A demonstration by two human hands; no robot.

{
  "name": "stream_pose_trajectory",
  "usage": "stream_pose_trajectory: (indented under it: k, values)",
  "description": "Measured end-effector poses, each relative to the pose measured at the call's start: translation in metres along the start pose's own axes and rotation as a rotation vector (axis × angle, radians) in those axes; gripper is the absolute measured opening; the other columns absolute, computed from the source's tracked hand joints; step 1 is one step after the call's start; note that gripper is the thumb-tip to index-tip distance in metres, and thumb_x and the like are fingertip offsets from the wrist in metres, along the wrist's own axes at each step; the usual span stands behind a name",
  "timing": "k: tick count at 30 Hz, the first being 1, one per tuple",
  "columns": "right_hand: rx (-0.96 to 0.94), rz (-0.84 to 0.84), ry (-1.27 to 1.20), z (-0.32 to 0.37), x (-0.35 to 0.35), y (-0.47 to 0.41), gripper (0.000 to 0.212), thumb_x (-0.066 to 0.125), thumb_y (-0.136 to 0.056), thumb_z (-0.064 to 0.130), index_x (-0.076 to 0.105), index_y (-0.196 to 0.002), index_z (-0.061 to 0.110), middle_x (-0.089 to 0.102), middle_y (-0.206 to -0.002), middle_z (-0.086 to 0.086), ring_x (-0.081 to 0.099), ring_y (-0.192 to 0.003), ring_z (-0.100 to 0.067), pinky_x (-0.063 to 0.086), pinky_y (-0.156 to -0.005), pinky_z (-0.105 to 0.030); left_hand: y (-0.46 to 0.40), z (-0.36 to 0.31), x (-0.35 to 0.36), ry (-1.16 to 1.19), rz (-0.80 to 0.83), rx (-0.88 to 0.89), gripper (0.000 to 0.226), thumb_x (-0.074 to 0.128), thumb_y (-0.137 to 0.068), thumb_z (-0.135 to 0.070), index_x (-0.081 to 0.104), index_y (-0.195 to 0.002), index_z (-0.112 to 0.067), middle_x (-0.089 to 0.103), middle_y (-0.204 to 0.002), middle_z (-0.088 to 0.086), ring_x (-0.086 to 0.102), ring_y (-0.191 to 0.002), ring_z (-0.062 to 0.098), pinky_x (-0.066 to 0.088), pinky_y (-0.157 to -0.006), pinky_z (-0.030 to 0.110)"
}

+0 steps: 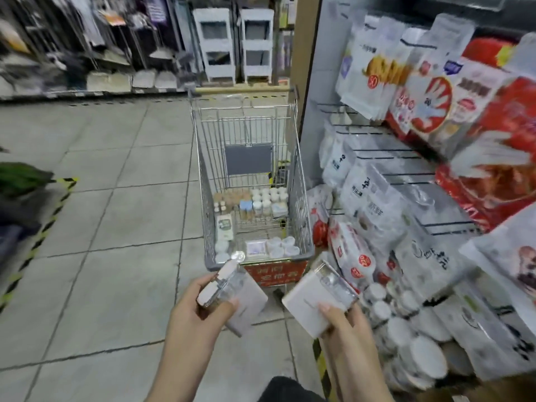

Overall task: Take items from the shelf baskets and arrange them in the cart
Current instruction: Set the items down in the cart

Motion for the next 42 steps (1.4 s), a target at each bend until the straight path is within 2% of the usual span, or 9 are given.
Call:
stream_pose_trajectory:
  k: [6, 11, 15, 20, 23, 30, 37, 40, 42]
  values:
    - [0.009, 0.107, 0.061, 0.028, 0.030, -0.088, 0.050, 0.075, -0.059, 0.034, 0.069, -0.106, 0.018, 0.073, -0.105, -0.005, 0.070, -0.096, -0.021, 0.056, -0.064, -0.025, -0.070, -0.012, 0.018, -0.083, -0.146, 0.055, 0.038, 0.068, -0.077, 0.006, 0.065, -0.096, -0.027, 0.071, -0.080, -0.005, 0.060, -0.063, 0.000, 0.046, -0.054, 0.009]
    - [0.116, 0.102, 0.138, 0.018, 0.044, -0.145, 0.031, 0.072, -0.075, -0.004, 0.066, -0.098, 0.015, 0.074, -0.094, -0.008, 0.072, -0.086, -0.025, 0.058, -0.065, -0.036, -0.117, 0.004, 0.016, -0.186, -0.219, -0.030, 0.038, 0.070, -0.076, 0.005, 0.065, -0.096, -0.027, 0.070, -0.085, -0.003, 0.059, -0.067, 0.014, 0.046, -0.058, 0.015]
    - [0.206, 0.088, 0.228, 0.009, 0.058, -0.193, 0.041, 0.076, -0.072, -0.006, 0.067, -0.095, 0.025, 0.075, -0.088, -0.002, 0.070, -0.086, -0.027, 0.059, -0.071, -0.041, -0.175, 0.017, 0.014, -0.248, -0.239, -0.080, 0.034, 0.072, -0.074, 0.004, 0.067, -0.095, -0.021, 0.069, -0.085, -0.001, 0.061, -0.071, 0.010, 0.043, -0.055, 0.008]
    - [0.209, 0.066, 0.540, 0.011, 0.087, -0.256, 0.057, 0.079, -0.073, 0.017, 0.056, -0.124, 0.023, 0.064, -0.117, -0.001, 0.058, -0.110, -0.026, 0.044, -0.101, -0.044, -0.261, 0.033, 0.023, -0.274, -0.246, -0.184, 0.035, 0.074, -0.075, -0.003, 0.062, -0.106, -0.015, 0.067, -0.103, 0.004, 0.061, -0.095, 0.021, 0.045, -0.076, 0.030]
    - [0.213, 0.069, 0.634, 0.016, 0.116, -0.295, 0.066, 0.079, -0.075, 0.030, 0.049, -0.133, 0.027, 0.059, -0.120, -0.001, 0.055, -0.109, -0.021, 0.041, -0.097, -0.036, -0.316, 0.036, 0.031, -0.337, -0.238, -0.193, 0.037, 0.075, -0.076, -0.008, 0.057, -0.106, -0.019, 0.063, -0.104, 0.003, 0.058, -0.092, 0.016, 0.041, -0.070, 0.025]
    - [0.300, 0.039, 0.577, -0.023, 0.162, -0.400, 0.073, 0.073, -0.082, 0.031, 0.038, -0.145, 0.021, 0.043, -0.145, -0.006, 0.046, -0.130, -0.031, 0.036, -0.109, -0.050, -0.429, 0.060, 0.039, -0.399, -0.250, -0.246, 0.040, 0.073, -0.080, -0.013, 0.049, -0.110, -0.024, 0.055, -0.106, -0.005, 0.051, -0.082, -0.003, 0.039, -0.065, 0.019]
    - [0.379, -0.015, 0.573, -0.084, 0.186, -0.502, 0.054, 0.063, -0.089, 0.018, 0.044, -0.140, 0.016, 0.057, -0.125, -0.005, 0.054, -0.118, -0.032, 0.044, -0.102, -0.046, -0.516, 0.118, 0.064, -0.545, -0.229, -0.370, 0.048, 0.068, -0.079, -0.014, 0.049, -0.124, -0.016, 0.057, -0.081, -0.016, 0.053, -0.066, 0.001, 0.034, -0.050, 0.022]
    - [0.308, -0.012, 0.639, -0.102, 0.199, -0.543, 0.027, 0.065, -0.088, 0.017, 0.056, -0.106, 0.035, 0.060, -0.096, 0.018, 0.057, -0.094, -0.001, 0.045, -0.091, -0.037, -0.554, 0.149, 0.066, -0.563, -0.263, -0.396, 0.049, 0.069, -0.080, -0.015, 0.050, -0.125, -0.014, 0.058, -0.077, -0.012, 0.057, -0.067, 0.011, 0.036, -0.053, 0.025]
    - [0.268, -0.024, 0.691, -0.119, 0.204, -0.569, 0.024, 0.068, -0.087, 0.016, 0.056, -0.102, 0.029, 0.057, -0.094, 0.024, 0.056, -0.093, 0.004, 0.042, -0.092, -0.028, -0.578, 0.170, 0.065, -0.606, -0.296, -0.406, 0.051, 0.069, -0.079, -0.018, 0.050, -0.127, -0.013, 0.059, -0.077, -0.006, 0.058, -0.070, 0.021, 0.038, -0.056, 0.027]
Point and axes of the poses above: each hand's wrist, its own y-axis away from the middle knuckle, its own x-axis out of the palm, z = x × y, the point moved 7 cm from there along -y, towards the middle knuckle
